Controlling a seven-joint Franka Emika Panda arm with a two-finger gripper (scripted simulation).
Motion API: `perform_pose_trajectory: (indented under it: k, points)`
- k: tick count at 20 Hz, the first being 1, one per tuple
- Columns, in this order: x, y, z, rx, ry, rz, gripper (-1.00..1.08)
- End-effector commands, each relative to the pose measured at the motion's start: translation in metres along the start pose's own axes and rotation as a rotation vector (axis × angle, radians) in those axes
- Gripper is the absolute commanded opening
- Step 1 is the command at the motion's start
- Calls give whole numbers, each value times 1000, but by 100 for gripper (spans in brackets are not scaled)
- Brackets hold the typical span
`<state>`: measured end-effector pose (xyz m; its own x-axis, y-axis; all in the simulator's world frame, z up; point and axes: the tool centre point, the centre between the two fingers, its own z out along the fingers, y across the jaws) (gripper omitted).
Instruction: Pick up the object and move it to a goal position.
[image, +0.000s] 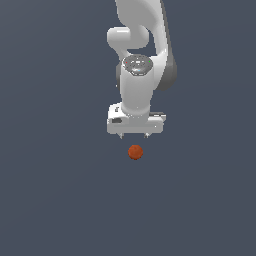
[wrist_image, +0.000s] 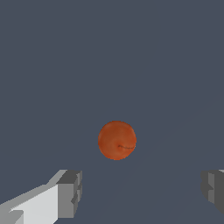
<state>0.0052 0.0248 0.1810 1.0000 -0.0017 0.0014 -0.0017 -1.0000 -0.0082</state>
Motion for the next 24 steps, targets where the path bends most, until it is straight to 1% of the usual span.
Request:
perform_pose_trajectory:
  k: [1, 4, 11, 18, 24]
  points:
    - [0, 0, 0, 0, 0, 0, 100]
    - [0, -3, 0, 6, 2, -1, 100]
    - [3, -23, 1, 40, 11, -6, 100]
    - [3, -22, 6, 36, 10, 1, 100]
    - [1, -18, 34, 21, 5, 43, 100]
